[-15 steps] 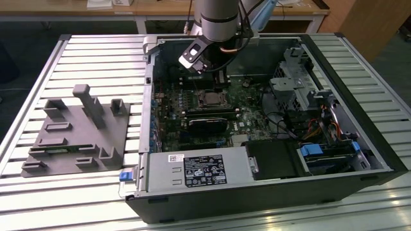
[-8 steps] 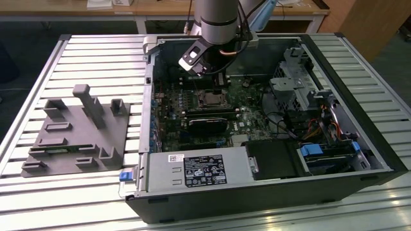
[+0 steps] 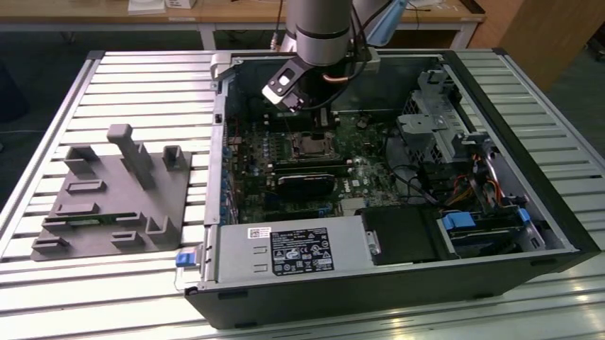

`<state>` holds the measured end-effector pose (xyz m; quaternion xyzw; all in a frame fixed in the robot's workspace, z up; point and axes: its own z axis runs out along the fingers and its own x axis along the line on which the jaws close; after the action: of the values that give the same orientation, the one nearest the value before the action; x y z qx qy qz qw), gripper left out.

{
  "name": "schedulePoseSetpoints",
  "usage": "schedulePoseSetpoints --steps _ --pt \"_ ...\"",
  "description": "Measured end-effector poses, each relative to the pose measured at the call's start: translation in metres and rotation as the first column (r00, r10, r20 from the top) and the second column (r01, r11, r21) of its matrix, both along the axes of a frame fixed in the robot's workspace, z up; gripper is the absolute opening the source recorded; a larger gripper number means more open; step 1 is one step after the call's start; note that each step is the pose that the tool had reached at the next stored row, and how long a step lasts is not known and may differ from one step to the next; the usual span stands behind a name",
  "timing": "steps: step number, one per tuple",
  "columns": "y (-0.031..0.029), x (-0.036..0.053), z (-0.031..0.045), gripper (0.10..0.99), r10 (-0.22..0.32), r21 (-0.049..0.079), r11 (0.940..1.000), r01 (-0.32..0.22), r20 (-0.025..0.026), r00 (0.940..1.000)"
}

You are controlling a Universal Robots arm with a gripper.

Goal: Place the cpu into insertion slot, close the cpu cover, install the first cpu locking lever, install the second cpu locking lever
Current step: 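Close the cpu cover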

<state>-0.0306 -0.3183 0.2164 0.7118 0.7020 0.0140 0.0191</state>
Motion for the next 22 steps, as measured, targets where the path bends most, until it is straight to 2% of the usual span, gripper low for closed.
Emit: schedulePoseSetpoints --steps 1,2,9,14,18,22 --pt "0.0000 0.0000 -0.0008 0.106 0.000 0.000 1.0000 0.000 -0.0078 1.0000" --pt "0.0000 0.0000 -0.0013 0.106 0.000 0.000 1.0000 0.000 -0.0129 0.9999" --pt "0.0000 -0.0001 -0.0013 0.106 0.003 0.000 1.0000 -0.003 -0.0132 0.9999" --pt "0.0000 -0.0001 -0.0013 0.106 0.048 0.000 0.9989 -0.048 -0.0132 0.9988" --pt "0.0000 -0.0001 -0.0013 0.106 0.104 0.000 0.9946 -0.104 -0.0132 0.9945" --pt "0.0000 -0.0001 -0.0015 0.106 0.166 0.000 0.9861 -0.166 -0.0132 0.9860"
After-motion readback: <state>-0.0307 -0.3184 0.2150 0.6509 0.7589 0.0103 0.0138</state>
